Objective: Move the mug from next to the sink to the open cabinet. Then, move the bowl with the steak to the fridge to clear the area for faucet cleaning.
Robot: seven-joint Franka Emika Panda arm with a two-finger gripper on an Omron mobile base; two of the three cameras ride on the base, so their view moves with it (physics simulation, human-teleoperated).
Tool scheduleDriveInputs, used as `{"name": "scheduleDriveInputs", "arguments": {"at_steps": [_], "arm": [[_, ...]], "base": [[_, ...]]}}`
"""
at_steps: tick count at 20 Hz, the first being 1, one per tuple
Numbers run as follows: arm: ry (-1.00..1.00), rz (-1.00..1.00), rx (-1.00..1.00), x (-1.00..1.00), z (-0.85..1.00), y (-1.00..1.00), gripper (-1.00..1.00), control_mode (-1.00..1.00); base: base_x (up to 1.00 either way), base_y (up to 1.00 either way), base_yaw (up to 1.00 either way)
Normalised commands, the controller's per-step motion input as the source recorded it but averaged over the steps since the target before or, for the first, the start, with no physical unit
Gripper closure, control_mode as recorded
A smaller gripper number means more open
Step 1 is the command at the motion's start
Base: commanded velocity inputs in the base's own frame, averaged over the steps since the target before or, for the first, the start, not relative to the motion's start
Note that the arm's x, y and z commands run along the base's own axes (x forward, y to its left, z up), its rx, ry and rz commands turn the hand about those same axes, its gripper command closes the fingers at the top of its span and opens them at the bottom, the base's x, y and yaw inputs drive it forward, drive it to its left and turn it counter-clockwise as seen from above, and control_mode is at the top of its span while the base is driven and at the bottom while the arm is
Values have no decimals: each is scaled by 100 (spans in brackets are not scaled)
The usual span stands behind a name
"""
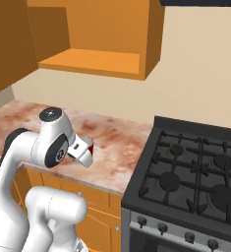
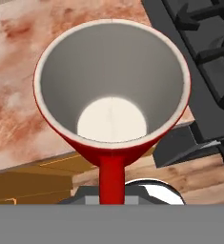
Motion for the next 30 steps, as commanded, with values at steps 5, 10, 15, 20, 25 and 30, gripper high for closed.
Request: {"name": "scheduleDriveInputs", "arguments": {"at_steps": [5, 10, 15, 20, 25, 30], "arm": [[-4, -4, -4, 25, 45, 6, 100, -100], [-16, 6, -13, 18, 100, 6, 100, -100], [-17, 23, -19, 9, 100, 0, 100, -100], [-11, 41, -20, 0, 100, 0, 100, -100], [-2, 33, -16, 2, 98, 3, 100, -100], [0, 2, -11, 8, 42, 21, 100, -100]], "base": [[31, 12, -11], [0, 0, 0], [0, 0, 0], [0, 0, 0], [0, 0, 0], [0, 0, 0]]}}
